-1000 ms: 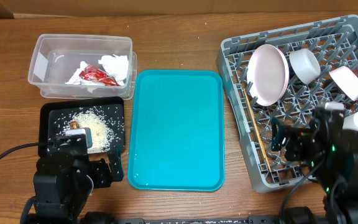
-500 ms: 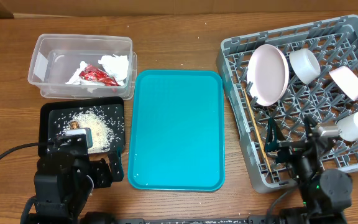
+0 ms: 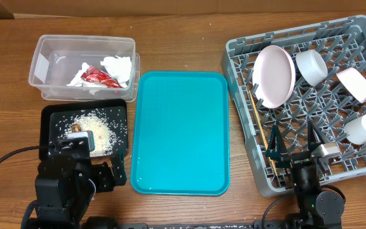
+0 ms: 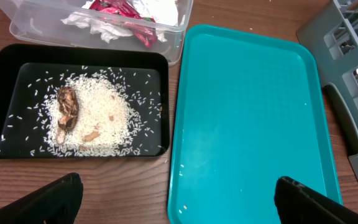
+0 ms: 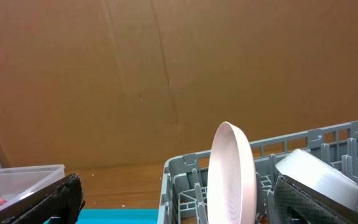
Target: Sort waste into correct bins and load items into the dishwasher
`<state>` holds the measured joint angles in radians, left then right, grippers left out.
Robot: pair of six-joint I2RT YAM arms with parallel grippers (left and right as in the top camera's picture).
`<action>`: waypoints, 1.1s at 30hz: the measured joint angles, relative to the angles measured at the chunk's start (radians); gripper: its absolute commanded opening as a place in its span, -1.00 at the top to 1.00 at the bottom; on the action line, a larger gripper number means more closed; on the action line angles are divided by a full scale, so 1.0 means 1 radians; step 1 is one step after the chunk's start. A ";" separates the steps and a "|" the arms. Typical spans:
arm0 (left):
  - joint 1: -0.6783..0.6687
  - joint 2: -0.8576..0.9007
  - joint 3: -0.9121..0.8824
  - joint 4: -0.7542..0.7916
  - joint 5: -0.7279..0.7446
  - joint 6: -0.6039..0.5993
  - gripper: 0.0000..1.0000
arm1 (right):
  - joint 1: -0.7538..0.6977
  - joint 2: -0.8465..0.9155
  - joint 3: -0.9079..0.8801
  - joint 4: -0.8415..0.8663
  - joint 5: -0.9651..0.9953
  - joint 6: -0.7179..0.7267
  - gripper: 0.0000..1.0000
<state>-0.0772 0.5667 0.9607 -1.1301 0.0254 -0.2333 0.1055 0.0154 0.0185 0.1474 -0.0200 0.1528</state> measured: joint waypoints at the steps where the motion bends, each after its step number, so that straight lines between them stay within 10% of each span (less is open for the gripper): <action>1: 0.000 0.000 0.000 0.000 0.000 0.000 -0.99 | 0.000 -0.001 0.000 -0.001 0.001 0.000 -1.00; 33: 0.000 0.000 0.000 0.000 0.000 0.000 -1.00 | 0.000 -0.001 0.000 -0.225 -0.110 -0.161 -1.00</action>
<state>-0.0772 0.5667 0.9607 -1.1301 0.0254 -0.2333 0.1055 0.0147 0.0185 -0.0780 -0.1299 -0.0082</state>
